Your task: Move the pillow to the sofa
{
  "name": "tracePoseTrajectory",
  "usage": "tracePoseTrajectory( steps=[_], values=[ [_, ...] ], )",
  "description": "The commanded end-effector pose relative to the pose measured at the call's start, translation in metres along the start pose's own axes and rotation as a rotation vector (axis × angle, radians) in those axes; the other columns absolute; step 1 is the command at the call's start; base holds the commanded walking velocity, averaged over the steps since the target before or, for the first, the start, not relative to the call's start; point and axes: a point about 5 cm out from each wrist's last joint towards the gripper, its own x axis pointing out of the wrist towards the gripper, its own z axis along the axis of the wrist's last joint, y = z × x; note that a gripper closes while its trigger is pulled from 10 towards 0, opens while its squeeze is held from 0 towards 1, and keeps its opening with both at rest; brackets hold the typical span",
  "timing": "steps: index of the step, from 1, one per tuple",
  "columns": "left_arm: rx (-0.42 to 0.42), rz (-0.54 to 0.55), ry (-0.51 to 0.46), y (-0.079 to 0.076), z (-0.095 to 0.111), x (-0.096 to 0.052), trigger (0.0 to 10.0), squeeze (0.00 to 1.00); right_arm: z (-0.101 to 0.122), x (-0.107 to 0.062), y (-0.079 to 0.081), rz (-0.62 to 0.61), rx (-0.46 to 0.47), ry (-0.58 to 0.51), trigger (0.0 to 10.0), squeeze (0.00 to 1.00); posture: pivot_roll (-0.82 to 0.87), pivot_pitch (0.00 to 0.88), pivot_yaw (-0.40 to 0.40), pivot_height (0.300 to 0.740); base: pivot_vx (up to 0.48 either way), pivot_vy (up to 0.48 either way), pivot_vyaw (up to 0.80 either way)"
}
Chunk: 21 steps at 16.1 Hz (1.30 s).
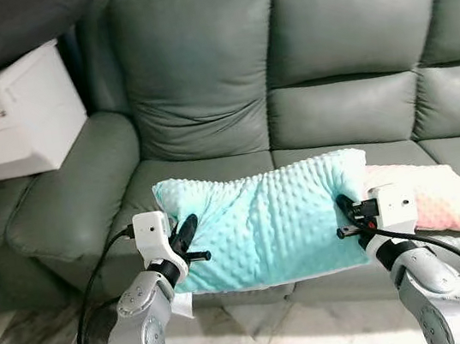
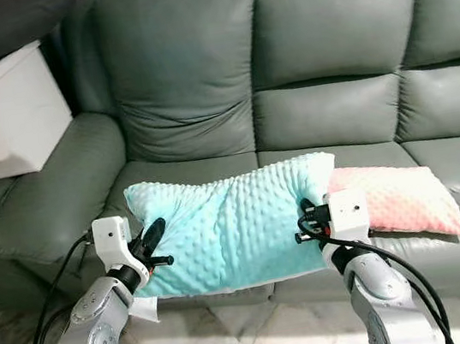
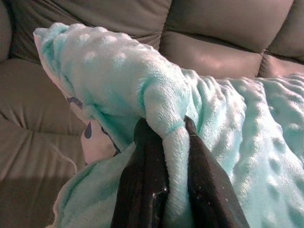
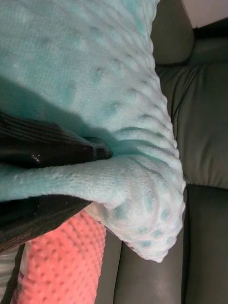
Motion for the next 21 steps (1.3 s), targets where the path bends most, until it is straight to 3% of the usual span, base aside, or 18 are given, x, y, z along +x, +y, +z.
tracePoseTrajectory(
  steps=[1, 5, 11, 21],
  values=[
    [0.042, -0.010, -0.007, 0.0016, 0.0027, -0.0007, 10.0, 0.00, 0.0044, 0.0009, 0.0026, 0.013, -0.003, -0.022, 10.0, 0.00, -0.23, 0.023, 0.033, 0.740, 0.000, 0.480, 0.00],
    [0.049, -0.043, -0.016, 0.0003, 0.0026, -0.0036, 10.0, 0.00, 0.0050, 0.0007, 0.0030, 0.015, -0.006, -0.024, 10.0, 0.00, -0.23, 0.025, 0.033, 0.740, 0.250, 0.367, 0.00],
    [0.066, -0.055, -0.006, -0.0003, 0.0001, -0.0048, 10.0, 0.00, 0.0051, 0.0003, 0.0033, 0.012, -0.006, -0.026, 10.0, 0.00, -0.23, 0.027, 0.034, 0.740, 0.464, 0.000, 0.00],
    [0.044, -0.059, -0.024, -0.0043, 0.0013, -0.0039, 10.0, 0.00, 0.0048, 0.0005, 0.0035, 0.012, -0.005, -0.026, 10.0, 0.00, -0.23, 0.027, 0.032, 0.740, 0.000, 0.000, 0.00]
  ],
)
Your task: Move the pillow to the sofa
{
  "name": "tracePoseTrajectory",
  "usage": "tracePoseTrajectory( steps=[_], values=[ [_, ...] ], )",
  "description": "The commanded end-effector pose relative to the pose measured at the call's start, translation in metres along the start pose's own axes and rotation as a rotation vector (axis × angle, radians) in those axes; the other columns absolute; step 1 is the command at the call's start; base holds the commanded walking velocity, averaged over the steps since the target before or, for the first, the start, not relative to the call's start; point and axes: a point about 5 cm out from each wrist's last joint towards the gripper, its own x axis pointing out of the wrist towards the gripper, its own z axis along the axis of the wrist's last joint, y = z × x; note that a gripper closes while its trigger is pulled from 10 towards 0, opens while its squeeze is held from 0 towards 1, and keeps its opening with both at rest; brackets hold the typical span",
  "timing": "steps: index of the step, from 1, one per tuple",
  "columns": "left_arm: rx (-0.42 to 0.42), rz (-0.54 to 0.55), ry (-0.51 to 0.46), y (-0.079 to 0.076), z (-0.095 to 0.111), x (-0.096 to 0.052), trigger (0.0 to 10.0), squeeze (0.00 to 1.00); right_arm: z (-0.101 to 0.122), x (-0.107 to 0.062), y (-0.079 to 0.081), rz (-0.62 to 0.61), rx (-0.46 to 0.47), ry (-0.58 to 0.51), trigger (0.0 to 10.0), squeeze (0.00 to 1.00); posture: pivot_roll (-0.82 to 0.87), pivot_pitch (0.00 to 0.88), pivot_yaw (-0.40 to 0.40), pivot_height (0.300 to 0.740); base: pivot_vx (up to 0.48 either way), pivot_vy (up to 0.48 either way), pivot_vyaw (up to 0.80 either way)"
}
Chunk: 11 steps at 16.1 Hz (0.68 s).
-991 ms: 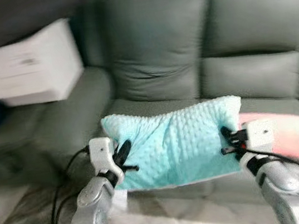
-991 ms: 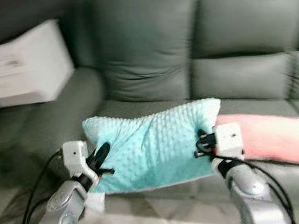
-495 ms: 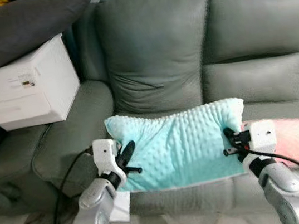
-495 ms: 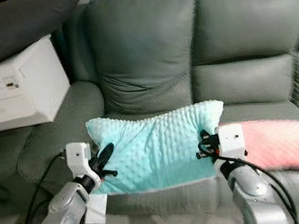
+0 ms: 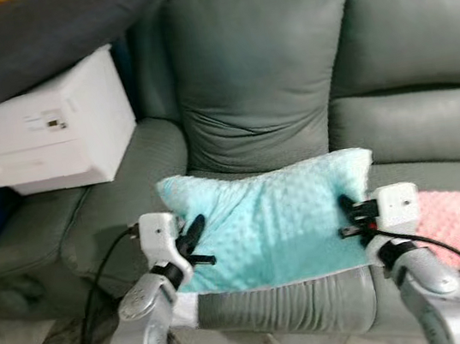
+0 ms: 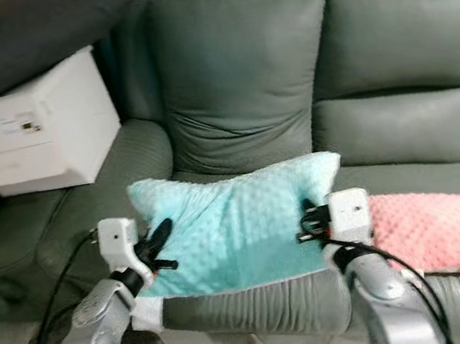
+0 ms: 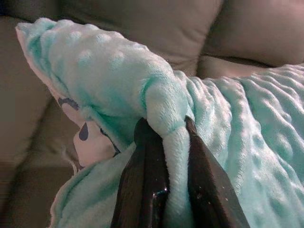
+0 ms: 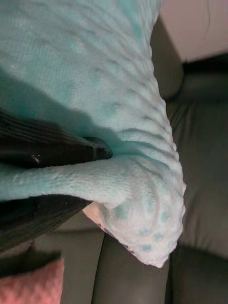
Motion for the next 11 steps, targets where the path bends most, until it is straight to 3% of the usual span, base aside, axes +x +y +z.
tracePoseTrajectory(
  steps=[1, 9, 11],
  values=[
    [0.014, 0.010, -0.003, 0.0002, 0.0026, 0.0008, 10.0, 0.00, 0.0054, 0.0005, 0.0003, 0.003, -0.004, -0.021, 10.0, 0.00, -0.23, 0.027, 0.032, 0.740, 0.000, 0.000, 0.00],
    [0.013, 0.018, -0.003, 0.0013, 0.0028, 0.0027, 10.0, 0.00, 0.0044, 0.0020, 0.0003, 0.004, -0.007, -0.019, 10.0, 0.00, -0.23, 0.017, 0.031, 0.740, 0.000, 0.000, -0.76],
    [0.010, 0.008, -0.007, 0.0006, 0.0031, 0.0035, 10.0, 0.00, 0.0046, 0.0021, 0.0001, 0.005, -0.010, -0.023, 10.0, 0.00, -0.23, 0.014, 0.032, 0.740, 0.000, 0.000, 0.00]
  ],
)
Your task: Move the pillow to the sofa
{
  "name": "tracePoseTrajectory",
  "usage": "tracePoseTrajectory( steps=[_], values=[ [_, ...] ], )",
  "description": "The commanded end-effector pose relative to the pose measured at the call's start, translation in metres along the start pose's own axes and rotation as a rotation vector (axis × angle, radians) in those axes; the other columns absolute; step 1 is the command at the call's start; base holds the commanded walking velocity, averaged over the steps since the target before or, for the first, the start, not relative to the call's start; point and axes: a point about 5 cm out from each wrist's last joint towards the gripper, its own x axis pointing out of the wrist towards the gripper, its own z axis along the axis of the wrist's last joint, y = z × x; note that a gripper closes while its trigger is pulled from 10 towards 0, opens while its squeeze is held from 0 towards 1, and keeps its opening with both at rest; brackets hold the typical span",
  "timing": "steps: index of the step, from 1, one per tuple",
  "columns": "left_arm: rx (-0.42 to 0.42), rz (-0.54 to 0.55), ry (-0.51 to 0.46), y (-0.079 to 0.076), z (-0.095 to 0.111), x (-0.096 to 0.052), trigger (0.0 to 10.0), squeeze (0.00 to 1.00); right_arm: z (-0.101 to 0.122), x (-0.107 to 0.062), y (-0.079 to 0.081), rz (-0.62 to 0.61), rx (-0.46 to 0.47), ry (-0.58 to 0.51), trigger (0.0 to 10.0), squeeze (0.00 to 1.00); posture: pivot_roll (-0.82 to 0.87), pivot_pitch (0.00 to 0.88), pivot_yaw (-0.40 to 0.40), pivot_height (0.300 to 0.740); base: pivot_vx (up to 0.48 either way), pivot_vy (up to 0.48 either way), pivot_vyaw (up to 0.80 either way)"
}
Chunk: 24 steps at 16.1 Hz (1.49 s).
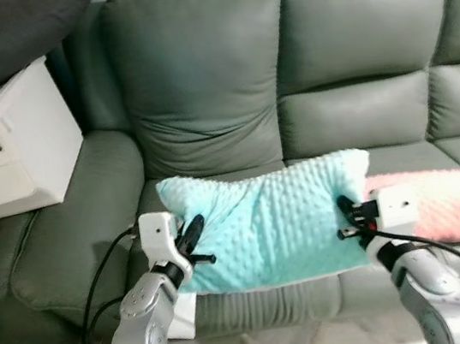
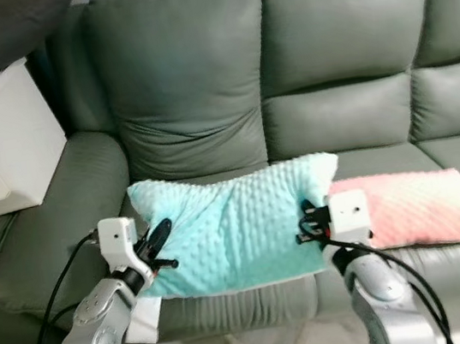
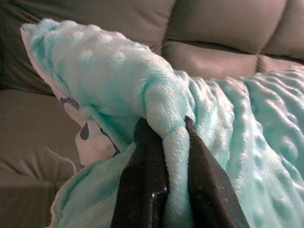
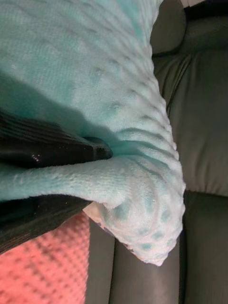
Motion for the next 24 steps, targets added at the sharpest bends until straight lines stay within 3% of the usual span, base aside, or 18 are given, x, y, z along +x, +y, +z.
tracePoseTrajectory(
  steps=[1, 11, 21, 24],
  values=[
    [0.020, -0.004, -0.013, 0.003, 0.003, -0.001, 10.0, 0.00, 0.004, 0.002, 0.004, 0.019, -0.009, -0.019, 10.0, 0.00, -0.23, 0.013, 0.032, 0.740, 0.000, 0.000, 0.00],
    [-0.001, -0.041, -0.012, -0.001, 0.001, -0.004, 10.0, 0.00, 0.003, 0.003, 0.005, 0.019, -0.011, -0.022, 10.0, 0.00, -0.23, 0.018, 0.034, 0.740, 0.394, 0.000, 0.00],
    [-0.011, -0.054, 0.011, -0.004, -0.002, -0.004, 10.0, 0.00, 0.003, 0.001, 0.006, 0.015, -0.015, -0.023, 10.0, 0.00, -0.23, 0.029, 0.034, 0.740, 0.000, 0.000, 0.00],
    [0.048, -0.050, 0.067, -0.003, -0.010, 0.001, 10.0, 0.00, 0.000, 0.001, 0.008, 0.008, -0.016, -0.015, 10.0, 0.00, -0.22, 0.036, 0.035, 0.740, 0.000, 0.000, 0.00]
  ],
)
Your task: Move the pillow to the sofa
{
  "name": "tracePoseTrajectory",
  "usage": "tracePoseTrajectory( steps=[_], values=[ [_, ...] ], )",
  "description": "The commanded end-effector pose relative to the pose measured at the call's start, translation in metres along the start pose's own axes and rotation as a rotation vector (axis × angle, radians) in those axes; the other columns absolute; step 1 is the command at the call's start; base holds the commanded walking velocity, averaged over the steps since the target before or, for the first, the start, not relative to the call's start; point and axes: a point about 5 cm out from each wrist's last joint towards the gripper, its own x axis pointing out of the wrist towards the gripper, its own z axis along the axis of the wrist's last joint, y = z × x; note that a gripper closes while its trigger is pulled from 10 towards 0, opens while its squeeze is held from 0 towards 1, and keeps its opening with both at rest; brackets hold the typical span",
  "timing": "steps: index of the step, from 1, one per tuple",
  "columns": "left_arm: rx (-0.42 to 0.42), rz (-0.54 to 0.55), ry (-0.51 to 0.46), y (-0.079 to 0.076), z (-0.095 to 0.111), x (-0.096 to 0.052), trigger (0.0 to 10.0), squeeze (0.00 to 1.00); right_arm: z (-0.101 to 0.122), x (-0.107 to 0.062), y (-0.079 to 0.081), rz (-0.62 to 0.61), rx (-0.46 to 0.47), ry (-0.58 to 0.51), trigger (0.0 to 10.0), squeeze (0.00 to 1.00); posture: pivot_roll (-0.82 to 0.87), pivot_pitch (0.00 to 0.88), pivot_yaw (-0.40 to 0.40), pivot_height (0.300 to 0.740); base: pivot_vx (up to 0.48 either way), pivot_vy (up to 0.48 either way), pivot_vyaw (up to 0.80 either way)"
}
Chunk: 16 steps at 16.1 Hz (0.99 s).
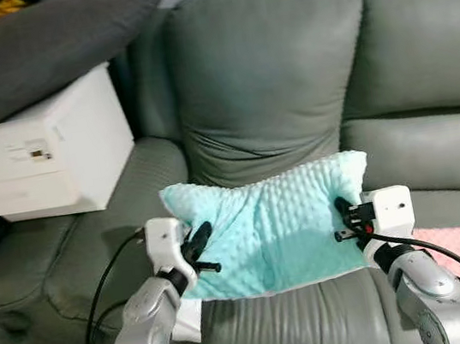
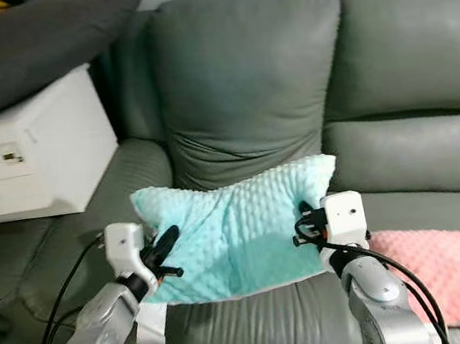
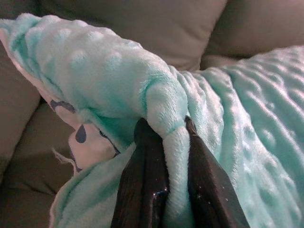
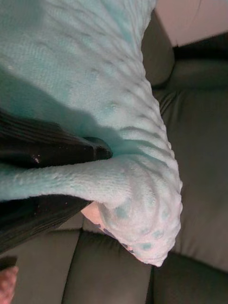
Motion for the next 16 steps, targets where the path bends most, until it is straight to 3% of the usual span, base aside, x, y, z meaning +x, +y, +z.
tracePoseTrajectory(
  steps=[1, 5, 9, 16],
  values=[
    [0.031, -0.002, 0.013, 0.002, 0.000, 0.003, 10.0, 0.00, 0.003, 0.001, 0.003, 0.001, 0.001, -0.018, 10.0, 0.00, -0.22, 0.038, 0.036, 0.740, 0.000, 0.000, 0.00],
    [0.064, 0.010, 0.077, 0.016, -0.013, 0.015, 10.0, 0.00, -0.002, 0.004, 0.006, -0.021, 0.076, -0.004, 10.0, 0.00, -0.22, 0.077, 0.069, 0.740, 0.000, 0.000, 0.00],
    [0.145, 0.023, 0.104, 0.025, -0.013, 0.020, 10.0, 0.00, -0.020, -0.001, -0.009, -0.144, 0.214, 0.059, 10.0, 0.00, -0.22, 0.141, 0.085, 0.740, 0.000, 0.000, 0.00],
    [0.102, 0.129, 0.089, 0.034, -0.008, 0.035, 10.0, 0.00, -0.035, -0.004, -0.015, -0.232, 0.218, 0.097, 10.0, 0.00, -0.21, 0.259, 0.087, 0.740, 0.000, 0.000, 0.00]
  ],
)
